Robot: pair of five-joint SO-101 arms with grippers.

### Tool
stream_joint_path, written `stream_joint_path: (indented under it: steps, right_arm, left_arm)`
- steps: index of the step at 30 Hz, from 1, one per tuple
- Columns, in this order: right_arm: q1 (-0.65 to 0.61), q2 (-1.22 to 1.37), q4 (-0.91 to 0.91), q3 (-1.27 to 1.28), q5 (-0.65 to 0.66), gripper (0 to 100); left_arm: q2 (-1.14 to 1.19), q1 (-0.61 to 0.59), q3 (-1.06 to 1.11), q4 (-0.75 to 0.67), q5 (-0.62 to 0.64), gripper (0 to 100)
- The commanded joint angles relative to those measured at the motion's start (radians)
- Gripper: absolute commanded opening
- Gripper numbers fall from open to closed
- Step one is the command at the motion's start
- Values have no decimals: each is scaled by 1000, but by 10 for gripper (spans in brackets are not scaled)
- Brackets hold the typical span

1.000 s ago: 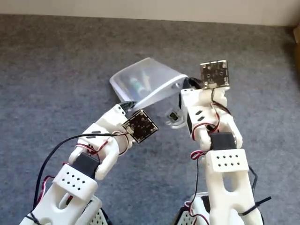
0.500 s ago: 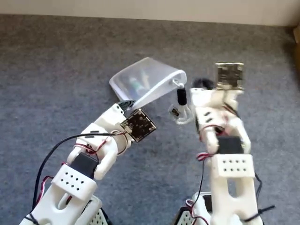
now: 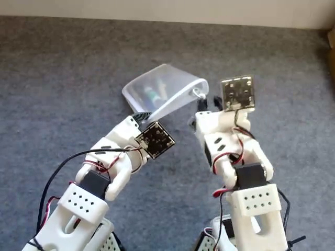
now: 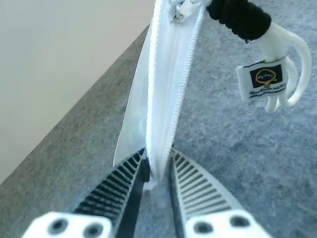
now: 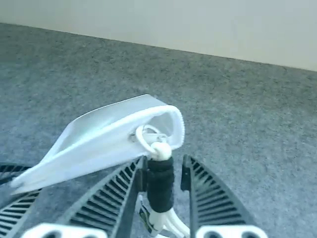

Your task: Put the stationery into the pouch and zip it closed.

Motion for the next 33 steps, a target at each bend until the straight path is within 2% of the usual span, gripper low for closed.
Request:
stream_joint_path:
  steps: [1, 6, 16, 19, 21, 28, 33]
  right_arm:
    - [-41, -39, 2, -59, -6, 113]
    - [-39, 45, -65, -59, -3, 113]
    - [58, 222, -102, -122, 2, 108]
    - [64, 239, -104, -125, 5, 57]
    - [90, 234, -105, -127, 25, 0]
    - [197, 183, -131, -127, 28, 4]
    - [266, 225, -197, -127, -28, 4]
  left_arm:
    - [-15, -24, -7, -9, 0, 6]
    - [-15, -24, -7, -9, 0, 6]
    - [-15, -24, -5, -9, 0, 6]
    - [-15, -24, -5, -9, 0, 6]
    - [-15, -24, -5, -9, 0, 6]
    - [-15, -22, -5, -9, 0, 6]
    - [-15, -22, -5, -9, 0, 6]
